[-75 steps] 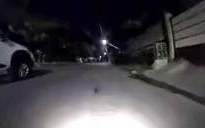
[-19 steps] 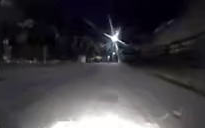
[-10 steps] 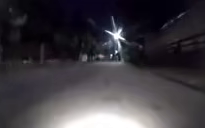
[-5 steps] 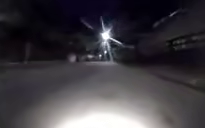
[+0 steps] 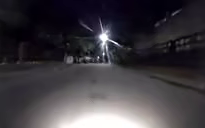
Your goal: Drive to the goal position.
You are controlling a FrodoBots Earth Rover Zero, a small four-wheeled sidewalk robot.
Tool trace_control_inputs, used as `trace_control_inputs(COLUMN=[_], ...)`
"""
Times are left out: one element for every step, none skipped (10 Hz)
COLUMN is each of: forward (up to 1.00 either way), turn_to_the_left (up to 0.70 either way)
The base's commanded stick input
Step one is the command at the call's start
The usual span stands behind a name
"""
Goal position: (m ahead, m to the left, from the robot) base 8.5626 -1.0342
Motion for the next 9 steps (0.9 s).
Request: trace_control_inputs(forward=[1.00, 1.00, 1.00, 1.00, 1.00, 1.00, 1.00, 1.00, 1.00], turn_to_the_left=[0.05, 0.05, 0.05, 0.05, 0.05, 0.05, 0.05, 0.05, 0.05])
